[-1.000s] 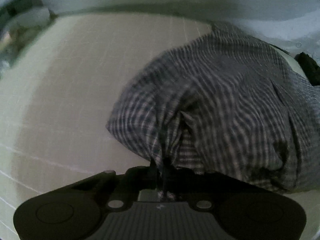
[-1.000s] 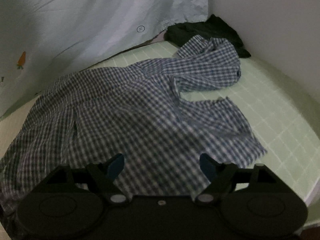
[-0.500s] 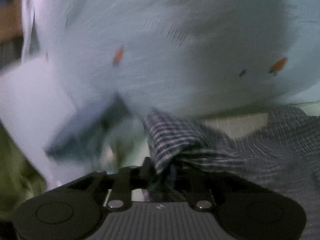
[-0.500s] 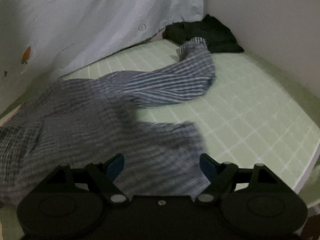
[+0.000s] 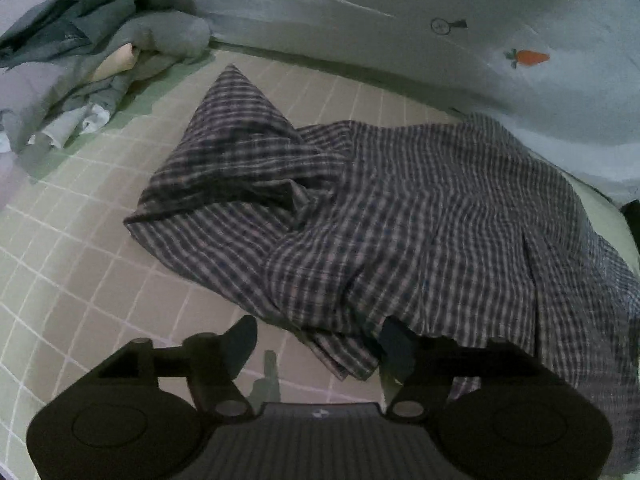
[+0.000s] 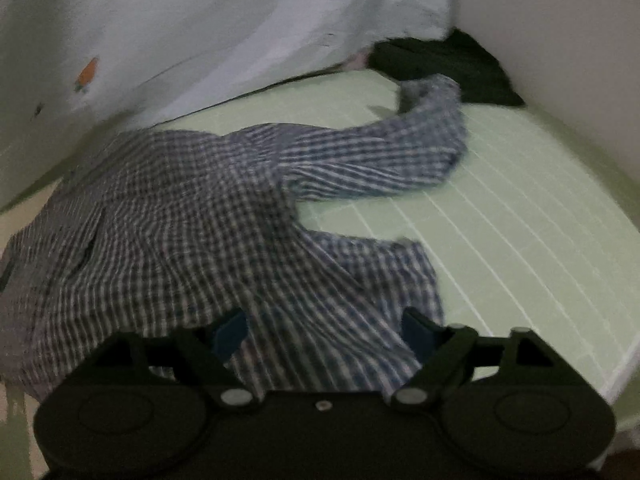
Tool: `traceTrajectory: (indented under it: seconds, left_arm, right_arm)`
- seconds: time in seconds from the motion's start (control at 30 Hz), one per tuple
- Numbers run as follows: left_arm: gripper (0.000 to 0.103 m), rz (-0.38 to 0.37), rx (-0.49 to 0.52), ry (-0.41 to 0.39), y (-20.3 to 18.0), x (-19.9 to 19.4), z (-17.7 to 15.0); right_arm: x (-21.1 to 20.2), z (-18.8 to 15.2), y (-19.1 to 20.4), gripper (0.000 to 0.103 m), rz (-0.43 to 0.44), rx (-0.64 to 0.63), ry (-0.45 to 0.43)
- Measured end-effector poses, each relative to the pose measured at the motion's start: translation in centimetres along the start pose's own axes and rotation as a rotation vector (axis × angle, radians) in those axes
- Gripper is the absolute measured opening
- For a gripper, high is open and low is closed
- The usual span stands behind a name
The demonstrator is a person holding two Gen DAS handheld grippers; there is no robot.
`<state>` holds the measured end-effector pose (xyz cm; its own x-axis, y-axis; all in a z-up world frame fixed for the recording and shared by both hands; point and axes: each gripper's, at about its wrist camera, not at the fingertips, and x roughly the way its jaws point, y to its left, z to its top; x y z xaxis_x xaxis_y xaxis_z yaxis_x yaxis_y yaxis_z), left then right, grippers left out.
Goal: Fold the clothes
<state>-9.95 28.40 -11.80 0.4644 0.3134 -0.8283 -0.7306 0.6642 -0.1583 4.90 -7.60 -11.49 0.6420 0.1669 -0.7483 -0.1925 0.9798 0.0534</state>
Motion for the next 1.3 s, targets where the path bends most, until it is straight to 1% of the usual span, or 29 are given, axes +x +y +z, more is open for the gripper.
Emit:
traceTrajectory:
  seconds: [0.03, 0.1, 0.23, 0.3, 0.37, 0.4, 0.43, 0.47, 0.53, 0.57, 0.6, 0.63, 0.67, 0.7, 0.73, 0.77, 0.8, 0.83, 0.97, 1.03, 1.13, 1.2, 1.27, 1.3]
  left_arm:
    - [0.08, -0.002, 0.001, -0.003, -0.2, 0.1, -0.1]
    - [0.089, -0.008, 0.005, -0.008, -0.4, 0.5, 0.1]
    - [0.089, 0.005, 0.017, -0.014, -0.7, 1.0, 0.8]
    - [0.087, 0.011, 0.024, -0.017, -0.8, 1.3, 1.2]
    - [0.077, 0.017, 0.03, -0.019, -1.0, 1.5, 1.5]
    - [0.07, 0.02, 0.033, -0.021, -1.0, 1.7, 1.7]
    - [0.063, 0.023, 0.036, -0.022, -1.1, 1.8, 1.9]
    - [0.06, 0.026, 0.039, -0.024, -1.2, 1.9, 2.1]
    - [0.049, 0.03, 0.042, -0.024, -1.3, 2.2, 2.4]
    - [0.045, 0.027, 0.038, -0.019, -1.2, 2.3, 2.4]
    - [0.036, 0.024, 0.034, -0.015, -1.2, 2.4, 2.4]
    - [0.023, 0.024, 0.034, -0.01, -1.2, 2.6, 2.3]
    - [0.017, 0.026, 0.039, -0.005, -1.3, 2.7, 2.3]
    - [0.009, 0.033, 0.044, -0.004, -1.4, 2.9, 2.2]
    - [0.004, 0.04, 0.051, -0.006, -1.5, 3.0, 2.1]
    - [0.002, 0.041, 0.056, -0.011, -1.5, 3.1, 2.0]
    - [0.001, 0.043, 0.06, -0.018, -1.5, 3.0, 1.9]
    - [0.001, 0.048, 0.066, -0.023, -1.5, 2.6, 1.8]
    - [0.001, 0.075, 0.104, -0.03, -1.3, -0.2, 1.0]
    - [0.001, 0.088, 0.122, -0.034, -1.3, -1.6, 0.6]
    - [0.001, 0.104, 0.121, -0.052, -0.8, -4.2, 0.5]
    - [0.001, 0.113, 0.111, -0.097, -0.6, -6.2, 1.5]
    - [0.0, 0.115, 0.114, -0.159, -0.9, -7.6, 3.9]
    - [0.0, 0.108, 0.116, -0.199, -1.3, -7.9, 5.6]
  right_arm:
    - [0.4, 0.2, 0.2, 0.103, 0.002, -0.014, -0.003]
    - [1.2, 0.8, 0.2, 0.103, 0.011, -0.011, -0.01]
    - [3.0, 1.8, -0.3, 0.103, 0.031, 0.024, -0.001]
    - [3.6, 2.2, -0.5, 0.103, 0.013, 0.016, 0.01]
    - [3.8, 2.5, -0.8, 0.103, -0.019, 0.0, 0.009]
    - [3.9, 2.6, -0.9, 0.101, -0.03, -0.013, 0.007]
    - [4.0, 2.7, -1.0, 0.09, -0.03, -0.029, 0.005]
    - [4.2, 2.7, -1.0, 0.075, -0.02, -0.044, 0.009]
    - [4.7, 2.9, -1.0, 0.058, 0.018, -0.073, 0.024]
    - [5.0, 3.0, -0.9, 0.057, 0.038, -0.083, 0.029]
    - [5.2, 3.1, -0.8, 0.057, 0.057, -0.092, 0.035]
    - [5.5, 3.2, -0.7, 0.054, 0.069, -0.103, 0.042]
    - [5.9, 3.3, -0.5, 0.044, 0.071, -0.116, 0.05]
    - [6.3, 3.4, -0.3, 0.038, 0.073, -0.128, 0.059]
    - [6.7, 3.5, -0.2, 0.027, 0.067, -0.14, 0.07]
    - [6.8, 3.4, -0.2, 0.012, 0.06, -0.15, 0.073]
    - [6.4, 3.4, -0.3, 0.005, 0.064, -0.159, 0.063]
    - [6.1, 3.3, -0.4, 0.002, 0.067, -0.168, 0.052]
    - [4.1, 3.0, -0.9, 0.001, 0.083, -0.209, 0.005]
    - [1.0, 2.8, -1.5, 0.001, 0.1, -0.228, -0.023]
    - [-3.3, 2.8, -2.5, 0.001, 0.152, -0.198, -0.034]
    - [-5.4, 3.7, -2.7, 0.001, 0.183, -0.207, -0.056]
    - [-6.8, 6.3, -2.5, 0.001, 0.23, -0.226, -0.114]
    - [-6.7, 8.0, -2.3, 0.001, 0.245, -0.226, -0.147]
